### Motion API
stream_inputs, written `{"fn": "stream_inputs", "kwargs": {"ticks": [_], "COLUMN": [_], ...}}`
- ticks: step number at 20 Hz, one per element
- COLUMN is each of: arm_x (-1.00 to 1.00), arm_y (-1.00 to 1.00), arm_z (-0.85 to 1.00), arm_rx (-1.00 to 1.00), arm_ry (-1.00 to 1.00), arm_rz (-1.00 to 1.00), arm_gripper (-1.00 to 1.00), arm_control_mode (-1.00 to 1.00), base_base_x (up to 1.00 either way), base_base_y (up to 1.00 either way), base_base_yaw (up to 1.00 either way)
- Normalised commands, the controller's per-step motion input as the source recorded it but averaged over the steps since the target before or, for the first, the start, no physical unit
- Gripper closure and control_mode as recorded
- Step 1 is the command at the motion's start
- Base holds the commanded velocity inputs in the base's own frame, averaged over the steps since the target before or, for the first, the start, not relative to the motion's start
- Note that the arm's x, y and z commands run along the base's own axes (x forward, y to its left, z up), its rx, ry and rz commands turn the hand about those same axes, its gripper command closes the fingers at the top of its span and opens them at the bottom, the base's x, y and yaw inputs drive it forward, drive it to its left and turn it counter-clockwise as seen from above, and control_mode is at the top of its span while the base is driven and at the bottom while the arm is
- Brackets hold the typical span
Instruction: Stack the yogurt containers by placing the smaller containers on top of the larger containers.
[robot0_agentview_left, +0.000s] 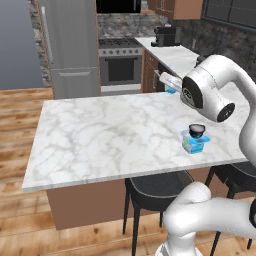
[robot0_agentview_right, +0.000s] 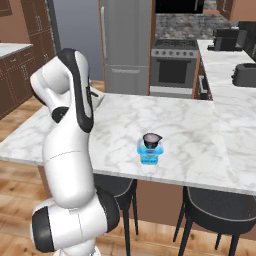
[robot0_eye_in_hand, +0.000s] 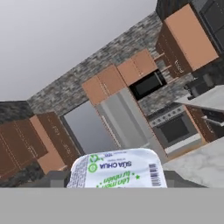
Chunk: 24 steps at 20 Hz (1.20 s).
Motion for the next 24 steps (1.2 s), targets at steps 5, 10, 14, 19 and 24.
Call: {"fn": "stream_inputs", "kwargs": {"ticks": [5, 10, 14, 19, 24], "arm_x": [-0.55, -0.44, -0.37, -0.14, -0.09], "arm_y": [-0.48, -0.81, -0.74, -0.54, -0.46], "arm_z": [0.72, 0.35, 0.33, 0.50, 0.47], "arm_rx": [-0.06, -0.09, -0.09, -0.11, -0.11], "arm_ry": [0.26, 0.32, 0.31, 0.34, 0.37], "arm_rz": [-0.11, -0.14, -0.14, -0.13, -0.13], "arm_gripper": [1.00, 1.00, 1.00, 1.00, 1.00], "arm_control_mode": [-1.00, -1.00, -1.00, -1.00, -1.00], "base_base_x": [0.00, 0.00, 0.00, 0.00, 0.00], "base_base_y": [0.00, 0.00, 0.00, 0.00, 0.00], "base_base_yaw": [0.00, 0.00, 0.00, 0.00, 0.00]}}
